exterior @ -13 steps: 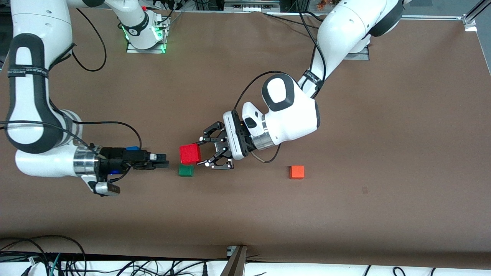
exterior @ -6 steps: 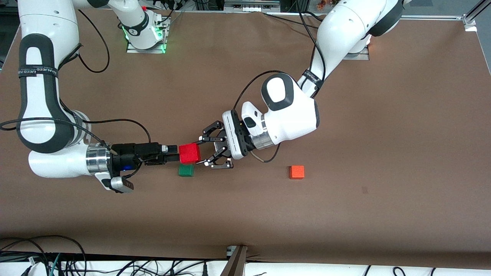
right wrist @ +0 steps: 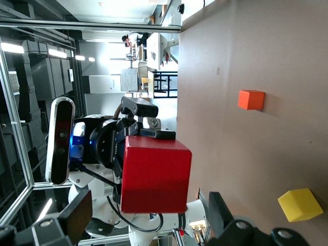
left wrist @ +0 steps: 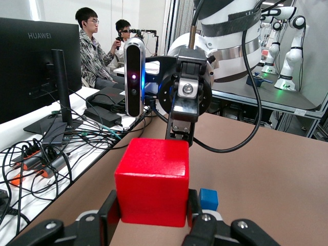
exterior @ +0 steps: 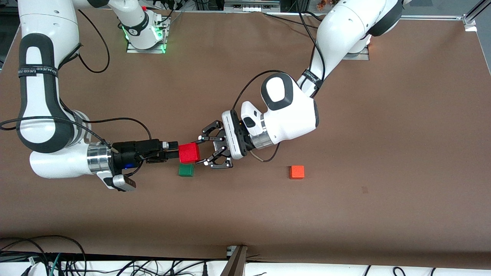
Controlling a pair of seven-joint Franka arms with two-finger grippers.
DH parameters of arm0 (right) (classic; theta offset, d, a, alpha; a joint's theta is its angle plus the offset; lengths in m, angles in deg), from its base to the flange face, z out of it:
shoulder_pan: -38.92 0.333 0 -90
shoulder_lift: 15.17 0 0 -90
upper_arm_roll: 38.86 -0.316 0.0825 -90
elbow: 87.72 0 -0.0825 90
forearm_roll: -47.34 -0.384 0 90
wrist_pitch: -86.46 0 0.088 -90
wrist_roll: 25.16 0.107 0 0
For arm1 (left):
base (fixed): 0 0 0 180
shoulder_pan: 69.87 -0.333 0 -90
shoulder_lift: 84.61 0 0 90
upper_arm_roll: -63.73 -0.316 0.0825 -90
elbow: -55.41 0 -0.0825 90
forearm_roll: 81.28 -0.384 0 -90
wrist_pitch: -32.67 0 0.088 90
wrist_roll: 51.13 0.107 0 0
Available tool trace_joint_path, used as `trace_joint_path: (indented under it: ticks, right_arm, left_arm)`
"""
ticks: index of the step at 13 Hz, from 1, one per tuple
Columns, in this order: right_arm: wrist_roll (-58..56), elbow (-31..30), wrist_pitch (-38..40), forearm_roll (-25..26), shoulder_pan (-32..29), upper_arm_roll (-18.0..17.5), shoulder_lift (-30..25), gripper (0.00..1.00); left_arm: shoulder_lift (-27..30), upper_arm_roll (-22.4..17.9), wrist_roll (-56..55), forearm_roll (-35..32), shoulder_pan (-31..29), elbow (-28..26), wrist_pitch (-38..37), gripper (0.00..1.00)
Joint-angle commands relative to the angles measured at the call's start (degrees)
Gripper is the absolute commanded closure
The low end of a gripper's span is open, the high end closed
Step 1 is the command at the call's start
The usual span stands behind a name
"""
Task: Pass red block to right arm, stack on blue
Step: 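Close the right gripper on the red cube held by the left gripper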
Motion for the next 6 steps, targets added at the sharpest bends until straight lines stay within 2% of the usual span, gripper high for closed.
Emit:
trace_joint_path:
  ticks: [1, 4, 6]
  right_arm:
    - [0.2, 0.92, -1.33, -0.28, 1.09, 0.07, 0.35, 0.0]
    - [0.2, 0.92, -4.49, -0.55, 2.32, 0.07, 0.52, 0.01]
    - [0.36, 0.83, -4.32, -0.72, 2.06, 0.07, 0.52, 0.7]
  left_arm:
    - [1.74, -1.0, -1.41, -0.15, 0.67, -1.27, 0.39, 1.0]
    - [1.74, -1.0, -1.41, -0.23, 0.67, -1.36, 0.39, 1.0]
    - [1.74, -1.0, -1.41, -0.23, 0.67, -1.36, 0.48, 1.0]
